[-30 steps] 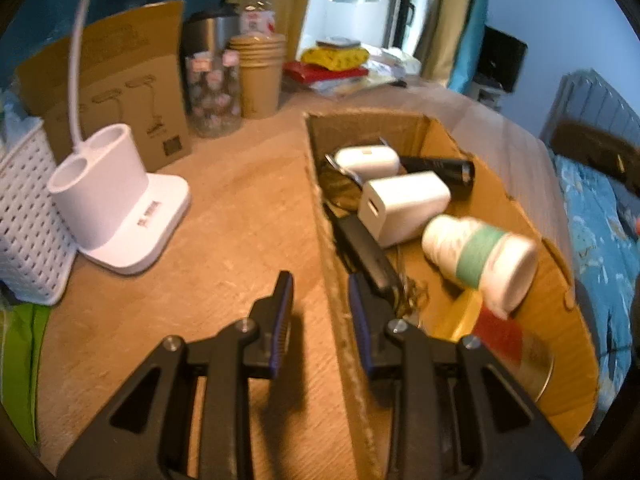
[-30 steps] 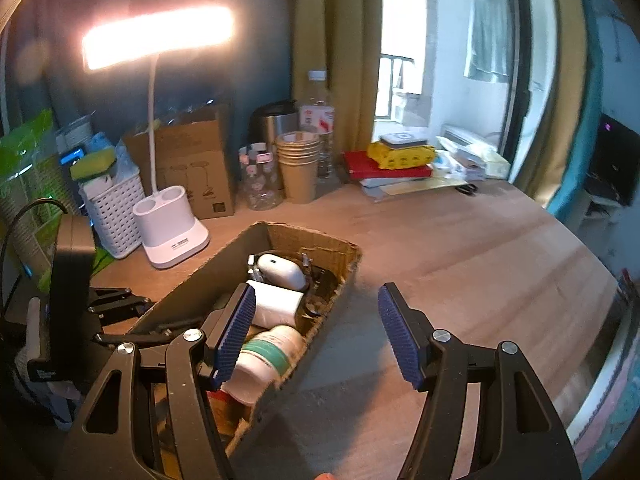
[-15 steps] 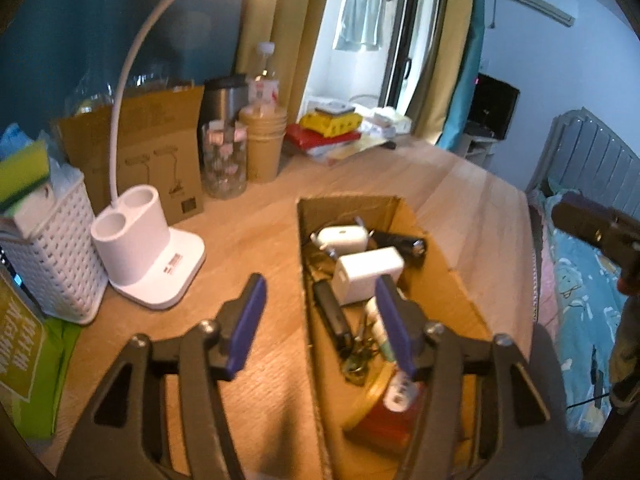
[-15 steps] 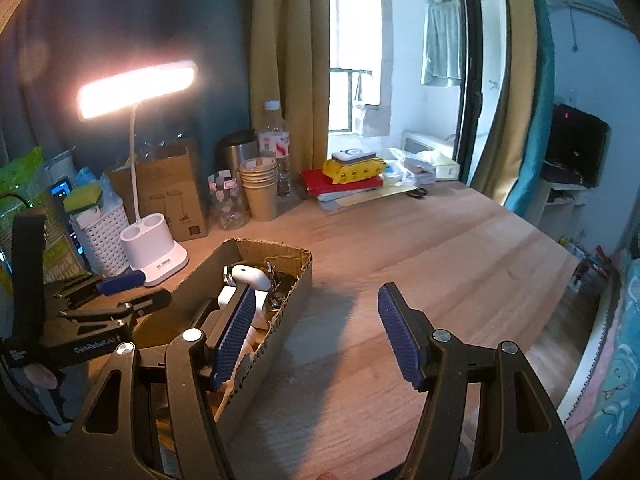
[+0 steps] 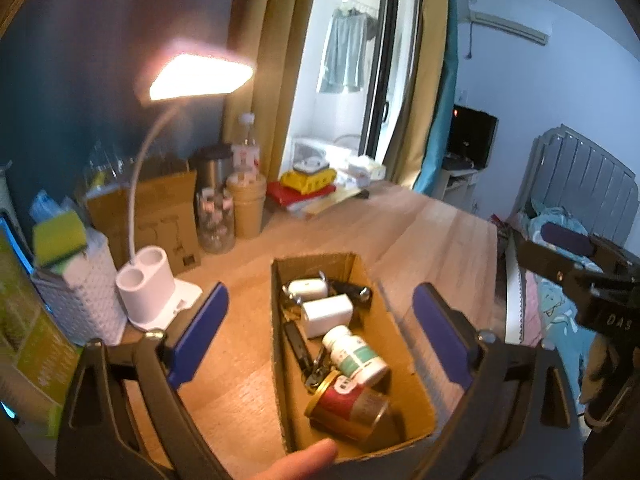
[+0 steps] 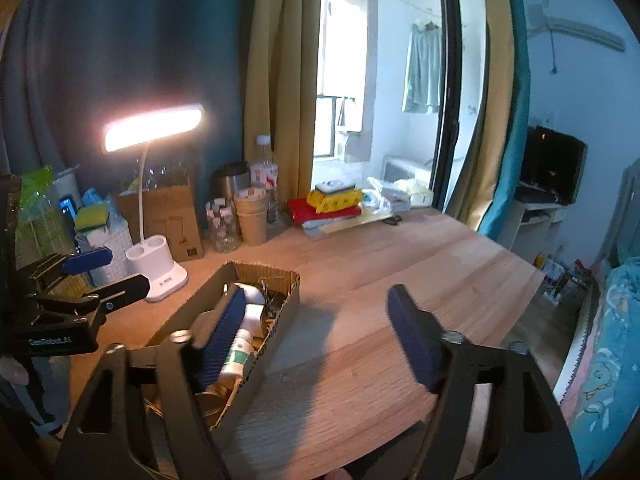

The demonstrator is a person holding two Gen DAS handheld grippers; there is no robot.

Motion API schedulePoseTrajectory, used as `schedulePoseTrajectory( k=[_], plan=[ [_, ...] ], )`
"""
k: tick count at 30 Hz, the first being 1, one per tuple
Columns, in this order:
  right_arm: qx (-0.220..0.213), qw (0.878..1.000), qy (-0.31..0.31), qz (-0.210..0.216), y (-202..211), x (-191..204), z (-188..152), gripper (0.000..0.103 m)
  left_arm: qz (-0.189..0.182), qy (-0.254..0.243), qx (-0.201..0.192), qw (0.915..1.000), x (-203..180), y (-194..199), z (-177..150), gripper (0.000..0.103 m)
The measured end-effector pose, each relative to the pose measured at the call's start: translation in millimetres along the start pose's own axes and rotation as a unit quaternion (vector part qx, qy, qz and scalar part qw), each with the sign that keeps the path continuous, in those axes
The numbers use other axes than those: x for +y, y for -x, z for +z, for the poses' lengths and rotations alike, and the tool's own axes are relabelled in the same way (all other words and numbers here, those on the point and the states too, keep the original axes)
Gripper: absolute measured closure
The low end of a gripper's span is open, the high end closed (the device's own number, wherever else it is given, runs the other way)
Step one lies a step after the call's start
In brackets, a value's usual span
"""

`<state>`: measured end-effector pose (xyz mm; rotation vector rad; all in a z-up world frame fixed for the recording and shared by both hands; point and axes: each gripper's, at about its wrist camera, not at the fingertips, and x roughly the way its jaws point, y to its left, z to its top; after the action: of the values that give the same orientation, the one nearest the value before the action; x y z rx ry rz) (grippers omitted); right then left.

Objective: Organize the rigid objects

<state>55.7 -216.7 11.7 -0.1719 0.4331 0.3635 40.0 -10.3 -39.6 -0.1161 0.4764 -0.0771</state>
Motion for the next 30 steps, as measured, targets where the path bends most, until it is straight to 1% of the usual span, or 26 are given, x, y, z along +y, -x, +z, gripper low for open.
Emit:
schedulePoseTrajectory(
  k=[6,9,16,20,30],
  plan=[
    [-0.03,0.999,0.002,-0.017,32.9,2.2,4.7,0.024,0.009,-0.01,-0.037,0.9992,-14.4,36.0,10.3,0.007],
    [-0.044,0.999,0.0,-0.023,47.6,2.1,6.4,0.024,0.004,-0.014,-0.049,0.9987,-21.1,51.9,12.9,0.007],
    [-0.061,0.997,-0.002,-0.04,68.2,5.5,8.2,0.024,-0.024,-0.035,-0.078,0.9961,-35.4,78.2,15.0,0.007],
    [-0.07,0.997,0.001,-0.043,76.3,6.7,8.3,0.024,-0.037,-0.037,-0.084,0.9951,-39.8,89.7,16.2,0.007],
    [-0.071,0.996,-0.003,-0.046,77.1,4.0,7.8,0.024,-0.033,-0.039,-0.092,0.9945,-43.4,99.2,18.9,0.007]
  ],
)
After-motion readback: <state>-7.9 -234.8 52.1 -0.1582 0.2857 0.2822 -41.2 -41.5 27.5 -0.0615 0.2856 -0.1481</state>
